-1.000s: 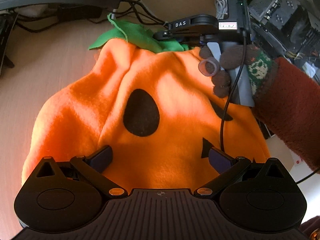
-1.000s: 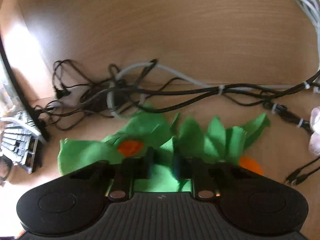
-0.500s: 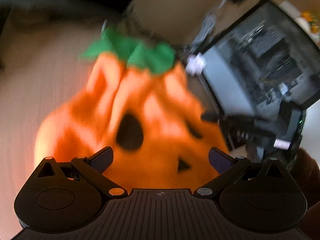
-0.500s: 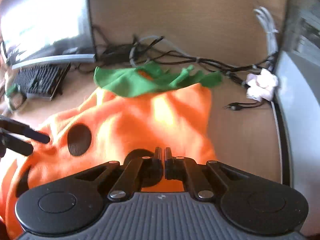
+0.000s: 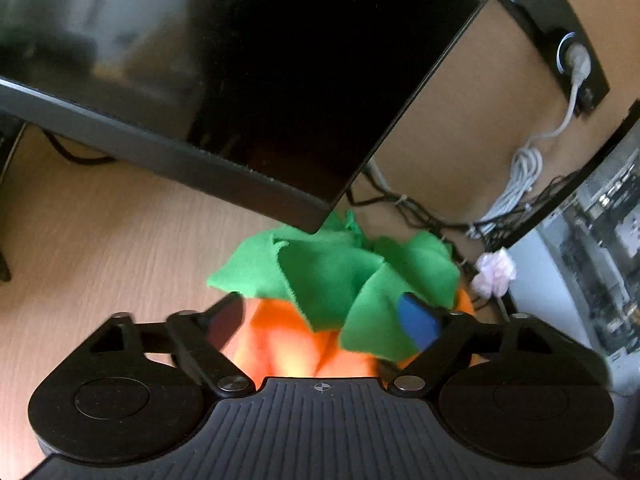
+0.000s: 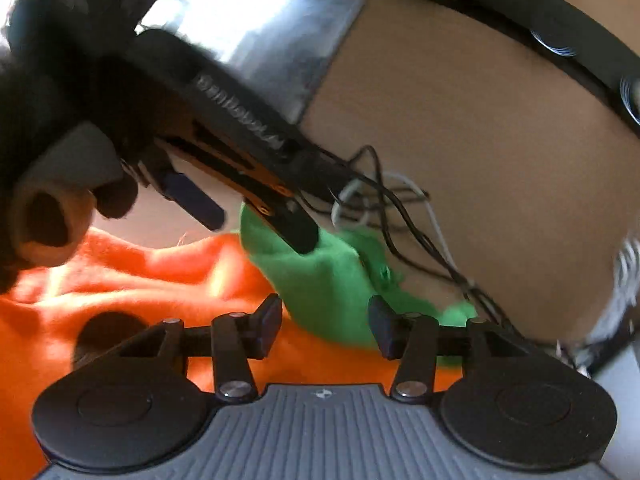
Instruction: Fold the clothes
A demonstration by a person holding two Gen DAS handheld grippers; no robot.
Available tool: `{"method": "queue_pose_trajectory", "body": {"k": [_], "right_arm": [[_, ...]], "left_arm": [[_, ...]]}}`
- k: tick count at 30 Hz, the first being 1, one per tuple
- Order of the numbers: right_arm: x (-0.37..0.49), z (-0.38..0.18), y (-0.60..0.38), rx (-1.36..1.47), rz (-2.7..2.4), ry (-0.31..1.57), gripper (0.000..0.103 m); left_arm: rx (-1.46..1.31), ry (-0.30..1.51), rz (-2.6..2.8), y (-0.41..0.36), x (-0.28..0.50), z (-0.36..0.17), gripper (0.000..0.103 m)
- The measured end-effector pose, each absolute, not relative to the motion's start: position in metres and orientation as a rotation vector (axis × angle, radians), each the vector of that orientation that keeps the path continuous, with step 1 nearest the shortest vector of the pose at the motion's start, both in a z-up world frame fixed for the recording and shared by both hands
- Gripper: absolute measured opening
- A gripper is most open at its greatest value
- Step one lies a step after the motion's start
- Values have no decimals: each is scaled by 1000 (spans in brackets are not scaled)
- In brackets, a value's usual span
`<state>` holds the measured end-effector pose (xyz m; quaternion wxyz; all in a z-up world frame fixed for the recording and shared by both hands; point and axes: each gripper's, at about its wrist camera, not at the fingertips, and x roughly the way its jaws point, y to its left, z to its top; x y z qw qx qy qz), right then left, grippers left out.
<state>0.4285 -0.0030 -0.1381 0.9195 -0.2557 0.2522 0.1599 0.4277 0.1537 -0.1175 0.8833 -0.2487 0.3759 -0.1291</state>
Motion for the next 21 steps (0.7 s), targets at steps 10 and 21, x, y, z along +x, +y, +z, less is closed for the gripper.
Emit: {"method": "queue_pose_trajectory", "body": {"k": [10,21], "right_arm": [[426,-107,-26,-373,279,474,3],[317,-117,-65,-460,340,703,3]], "left_arm": [[-535,724,-317,186,380,-92,98],[-582,704,-444,187,372,-83,101]]}}
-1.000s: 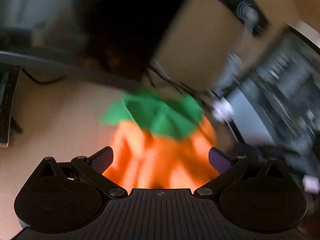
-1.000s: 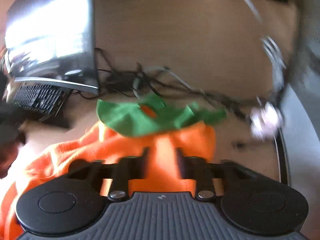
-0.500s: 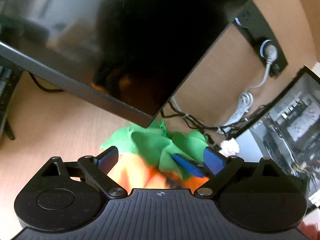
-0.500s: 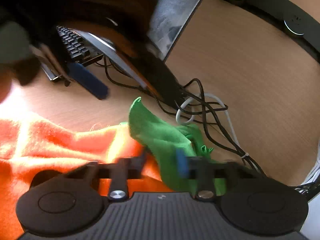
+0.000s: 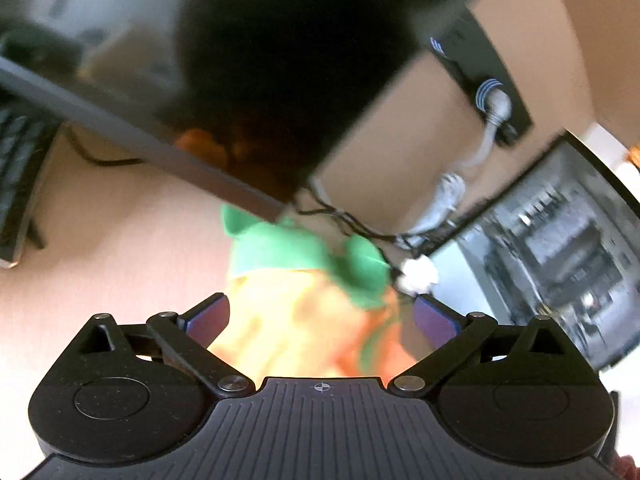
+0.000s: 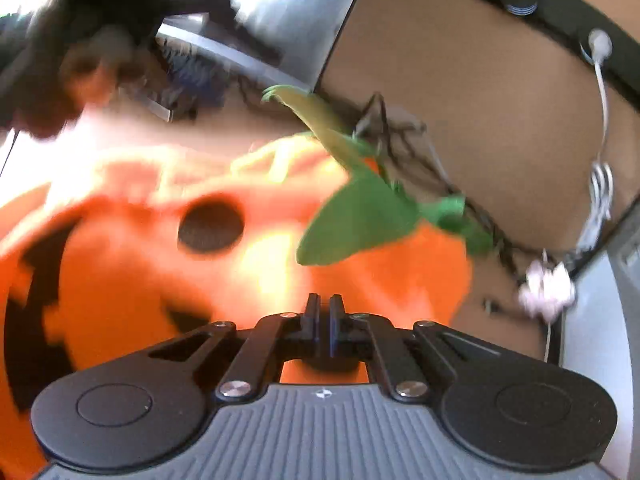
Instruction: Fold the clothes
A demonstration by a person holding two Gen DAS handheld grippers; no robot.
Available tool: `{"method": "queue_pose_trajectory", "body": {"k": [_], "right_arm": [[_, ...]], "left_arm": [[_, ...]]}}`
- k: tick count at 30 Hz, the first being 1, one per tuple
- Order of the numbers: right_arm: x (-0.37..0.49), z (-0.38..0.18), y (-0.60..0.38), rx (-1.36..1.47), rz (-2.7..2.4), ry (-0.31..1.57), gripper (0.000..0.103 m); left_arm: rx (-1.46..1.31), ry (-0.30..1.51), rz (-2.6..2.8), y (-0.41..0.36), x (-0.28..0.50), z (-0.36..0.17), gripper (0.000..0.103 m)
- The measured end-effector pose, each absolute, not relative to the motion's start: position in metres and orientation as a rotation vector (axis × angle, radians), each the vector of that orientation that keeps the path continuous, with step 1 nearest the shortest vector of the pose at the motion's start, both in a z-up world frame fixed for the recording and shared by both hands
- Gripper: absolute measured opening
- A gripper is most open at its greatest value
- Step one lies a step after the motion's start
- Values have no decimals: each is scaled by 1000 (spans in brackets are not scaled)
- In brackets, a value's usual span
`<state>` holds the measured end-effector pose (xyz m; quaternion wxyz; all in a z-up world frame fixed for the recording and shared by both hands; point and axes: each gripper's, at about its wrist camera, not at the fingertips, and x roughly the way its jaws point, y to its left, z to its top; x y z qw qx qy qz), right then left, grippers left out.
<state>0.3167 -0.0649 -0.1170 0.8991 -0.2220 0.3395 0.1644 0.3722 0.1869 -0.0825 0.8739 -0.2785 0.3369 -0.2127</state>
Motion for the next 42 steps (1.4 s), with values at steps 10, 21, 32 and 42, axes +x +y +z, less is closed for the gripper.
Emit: {"method": "queue_pose_trajectory", "body": {"k": [10,21,32,42], "right_arm": [[378,-82,-126,106,159,663,32],[512,-123,-88,-20,0,735,41],[411,-77,-111,24,17,569,3],[324,-114,-153,52,-186,803,36]], "left_arm": [[-405,725,-599,127,391,-91,102],[-365,904,-497,128,403,-141,102],[-432,844,-479,151,371,-122,103],[-440,785,-553,145,378,-100,103]]}}
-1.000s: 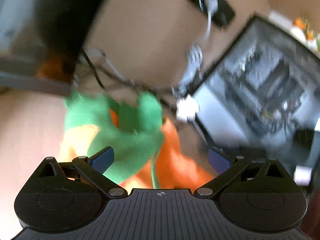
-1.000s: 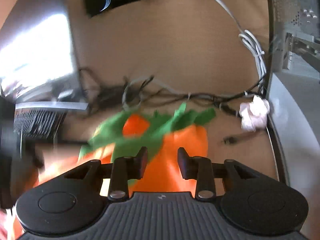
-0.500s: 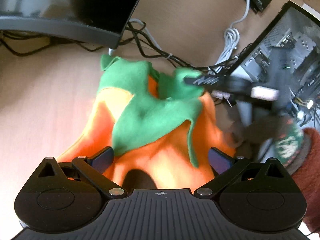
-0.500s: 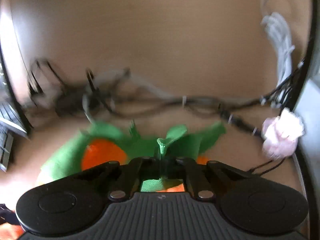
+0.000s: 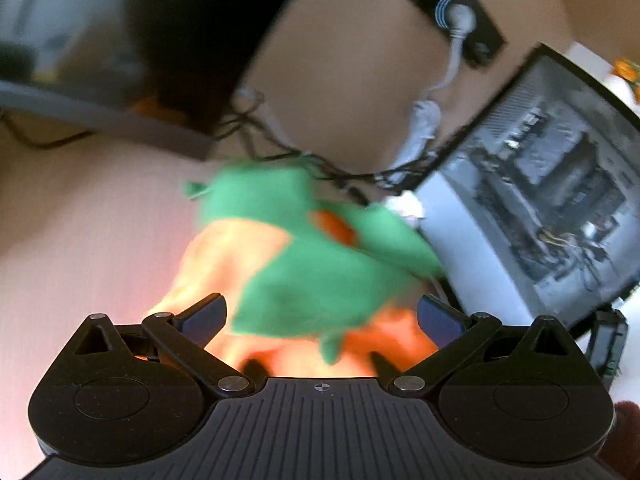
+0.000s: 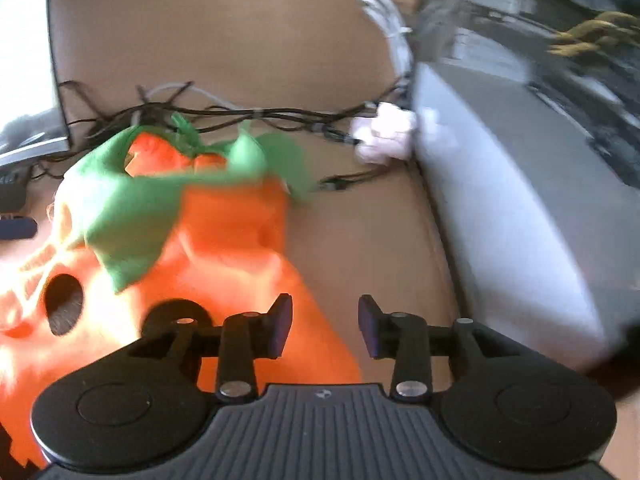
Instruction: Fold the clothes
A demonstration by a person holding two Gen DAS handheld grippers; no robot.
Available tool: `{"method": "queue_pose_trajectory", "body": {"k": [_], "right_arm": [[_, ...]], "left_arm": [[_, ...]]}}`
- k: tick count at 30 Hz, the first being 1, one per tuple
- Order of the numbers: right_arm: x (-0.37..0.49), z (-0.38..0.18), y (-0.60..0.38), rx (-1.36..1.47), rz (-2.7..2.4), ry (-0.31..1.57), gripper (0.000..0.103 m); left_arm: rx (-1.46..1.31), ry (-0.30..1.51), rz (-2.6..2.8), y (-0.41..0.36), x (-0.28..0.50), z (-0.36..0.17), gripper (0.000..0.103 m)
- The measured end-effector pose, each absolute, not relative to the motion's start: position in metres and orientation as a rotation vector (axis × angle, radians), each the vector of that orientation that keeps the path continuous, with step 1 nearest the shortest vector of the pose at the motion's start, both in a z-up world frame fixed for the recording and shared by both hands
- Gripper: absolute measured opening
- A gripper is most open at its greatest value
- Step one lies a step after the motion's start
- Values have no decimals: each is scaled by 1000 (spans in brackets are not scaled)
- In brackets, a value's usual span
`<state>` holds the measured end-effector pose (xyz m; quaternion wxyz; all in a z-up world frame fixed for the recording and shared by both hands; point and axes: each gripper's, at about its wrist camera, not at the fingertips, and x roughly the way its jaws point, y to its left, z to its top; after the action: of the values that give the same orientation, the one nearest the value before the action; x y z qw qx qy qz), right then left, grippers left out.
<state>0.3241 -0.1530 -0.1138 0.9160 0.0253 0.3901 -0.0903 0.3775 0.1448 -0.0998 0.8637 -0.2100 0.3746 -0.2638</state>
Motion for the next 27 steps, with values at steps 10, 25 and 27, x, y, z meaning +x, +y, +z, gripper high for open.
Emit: {"method": "queue_pose_trajectory", "body": {"k": [10,25,27], "right_arm": [[399,-56,-119,44,79,581,36],[459,-55,-106,-46,178,575,1],[431,-24,-110,-25,205,508,1]], "left_arm": [[-332,821,-659,90,398,-107,103],[-457,915,-499,143,379,-120,103],[-475,917,-491,150,378,-120,103]]}}
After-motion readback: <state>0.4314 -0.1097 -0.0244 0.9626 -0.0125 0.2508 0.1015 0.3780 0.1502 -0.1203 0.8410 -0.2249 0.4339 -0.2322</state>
